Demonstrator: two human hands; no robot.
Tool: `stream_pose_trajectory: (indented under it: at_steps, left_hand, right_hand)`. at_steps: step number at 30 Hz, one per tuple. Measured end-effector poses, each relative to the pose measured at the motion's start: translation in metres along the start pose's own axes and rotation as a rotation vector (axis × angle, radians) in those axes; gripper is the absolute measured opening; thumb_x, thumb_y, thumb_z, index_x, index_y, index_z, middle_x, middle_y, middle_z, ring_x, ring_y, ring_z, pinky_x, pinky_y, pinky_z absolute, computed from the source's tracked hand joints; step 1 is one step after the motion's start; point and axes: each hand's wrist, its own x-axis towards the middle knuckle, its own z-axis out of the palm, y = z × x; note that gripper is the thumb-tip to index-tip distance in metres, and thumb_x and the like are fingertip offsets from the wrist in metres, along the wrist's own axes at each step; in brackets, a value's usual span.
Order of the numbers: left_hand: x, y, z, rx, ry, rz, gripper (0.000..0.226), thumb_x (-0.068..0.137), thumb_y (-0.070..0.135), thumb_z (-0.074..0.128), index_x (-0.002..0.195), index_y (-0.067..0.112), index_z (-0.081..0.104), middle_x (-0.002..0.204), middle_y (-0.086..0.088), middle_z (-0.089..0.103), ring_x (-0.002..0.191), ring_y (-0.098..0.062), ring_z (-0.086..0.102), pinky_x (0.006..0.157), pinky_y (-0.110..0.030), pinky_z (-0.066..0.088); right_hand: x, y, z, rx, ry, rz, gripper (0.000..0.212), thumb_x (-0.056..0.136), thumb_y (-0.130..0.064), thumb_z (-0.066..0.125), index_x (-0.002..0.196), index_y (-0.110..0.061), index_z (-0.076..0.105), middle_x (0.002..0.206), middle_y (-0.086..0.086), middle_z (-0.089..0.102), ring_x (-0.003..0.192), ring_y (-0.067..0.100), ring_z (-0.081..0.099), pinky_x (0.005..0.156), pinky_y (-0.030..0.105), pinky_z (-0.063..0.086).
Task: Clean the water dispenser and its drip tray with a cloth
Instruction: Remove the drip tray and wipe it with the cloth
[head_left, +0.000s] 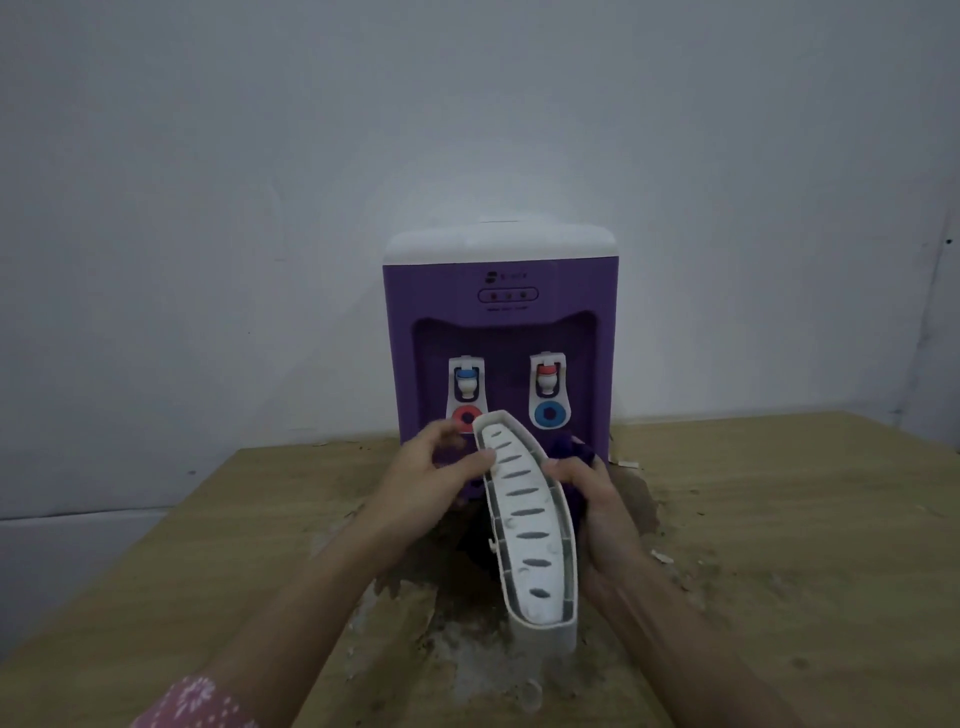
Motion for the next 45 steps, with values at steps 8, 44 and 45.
stream_pose_trajectory:
  at_steps: [8,44,45]
  left_hand:
    - [-0.006,0.006,0.004,0.132,-0.344,-0.056,0.062,0.051,0.064,0.076,0.106,0.047,0.053,0.094,0.016,0.07,0.083,-0.001,0.067,0.071,-0.021,0.055]
    - [-0.018,0.007,-0.011,0.767,-0.212,0.37,0.094,0.061,0.032,0.077,0.14,0.036,0.026,0.129,0.018,0.046,0.109,-0.003,0.045,0.089,-0.032,0.048]
    - [-0.017,0.007,-0.01,0.781,-0.203,0.371,0.093,0.061,0.031,0.077,0.139,0.035,0.027,0.13,0.016,0.046,0.11,-0.005,0.046,0.089,-0.034,0.048]
  right_hand:
    - [0.0,0.017,0.006,-0.06,0.063,-0.132,0.074,0.062,0.001,0.071,0.126,-0.028,0.046,0.119,0.011,0.059,0.104,0.029,0.059,0.079,0.047,0.055]
    - [0.015,-0.011,-0.016,-0.751,0.196,-0.667,0.044,0.091,0.004,0.041,0.118,-0.028,0.055,0.12,-0.006,0.053,0.112,0.008,0.048,0.099,0.034,0.044]
    - [0.013,-0.011,-0.015,-0.755,0.183,-0.708,0.045,0.091,0.004,0.041,0.118,-0.029,0.054,0.119,-0.009,0.054,0.111,0.006,0.049,0.097,0.031,0.044]
